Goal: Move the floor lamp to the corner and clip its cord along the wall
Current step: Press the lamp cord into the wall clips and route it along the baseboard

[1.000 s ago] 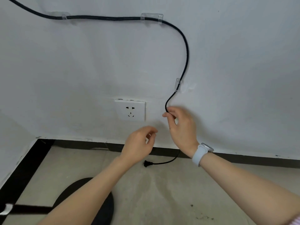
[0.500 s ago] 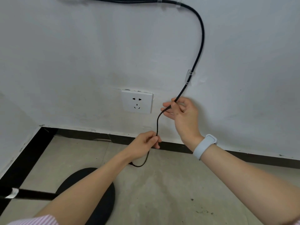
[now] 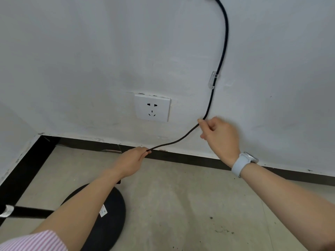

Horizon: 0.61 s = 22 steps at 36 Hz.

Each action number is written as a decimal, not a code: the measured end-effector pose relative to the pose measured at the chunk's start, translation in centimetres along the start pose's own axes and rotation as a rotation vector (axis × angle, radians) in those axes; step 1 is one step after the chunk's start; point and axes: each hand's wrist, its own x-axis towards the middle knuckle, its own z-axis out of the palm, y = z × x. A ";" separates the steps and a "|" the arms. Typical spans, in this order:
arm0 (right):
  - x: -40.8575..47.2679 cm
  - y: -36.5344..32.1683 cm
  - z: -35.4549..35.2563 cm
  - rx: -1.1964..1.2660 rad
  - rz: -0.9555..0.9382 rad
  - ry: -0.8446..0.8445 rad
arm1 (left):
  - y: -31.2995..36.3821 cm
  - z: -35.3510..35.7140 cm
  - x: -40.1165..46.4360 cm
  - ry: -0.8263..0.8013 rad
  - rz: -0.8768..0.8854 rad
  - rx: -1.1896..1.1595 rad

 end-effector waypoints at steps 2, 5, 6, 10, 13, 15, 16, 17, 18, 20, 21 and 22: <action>-0.8 0.3 -0.2 -0.187 -0.227 0.045 | 0.2 -0.1 0.2 -0.006 0.012 0.015; -2.1 0.4 0.6 -0.260 -0.688 0.064 | 0.8 -0.1 0.4 -0.039 0.052 0.054; -2.5 0.5 1.2 -0.290 -0.811 0.032 | 1.1 -0.1 0.5 -0.041 0.069 0.070; -3.8 0.7 4.3 -0.532 -0.910 -0.120 | 2.0 -0.2 0.6 -0.030 0.109 0.107; -4.0 0.9 6.0 -0.617 -0.888 -0.125 | 2.0 -0.3 0.3 -0.008 0.105 0.101; -3.5 0.6 6.4 -0.637 -0.857 -0.129 | 1.6 -0.4 0.0 -0.008 0.102 0.083; -3.2 0.4 6.5 -0.669 -0.853 -0.135 | 1.3 -0.5 -0.1 -0.013 0.102 0.072; -2.9 0.3 6.7 -0.706 -0.863 -0.143 | 1.1 -0.7 -0.2 -0.017 0.100 0.059; -2.8 0.0 6.8 -0.734 -0.872 -0.155 | 0.9 -0.7 -0.3 -0.011 0.094 0.040; -2.4 -0.2 7.0 -0.753 -0.881 -0.169 | 0.5 -0.7 -0.5 0.033 0.076 -0.011; -2.2 -0.2 7.0 -0.748 -0.874 -0.163 | 0.2 -0.8 -0.6 0.069 0.062 -0.038; -1.9 -0.1 6.9 -0.746 -0.858 -0.153 | -0.2 -0.8 -0.7 0.112 0.040 -0.064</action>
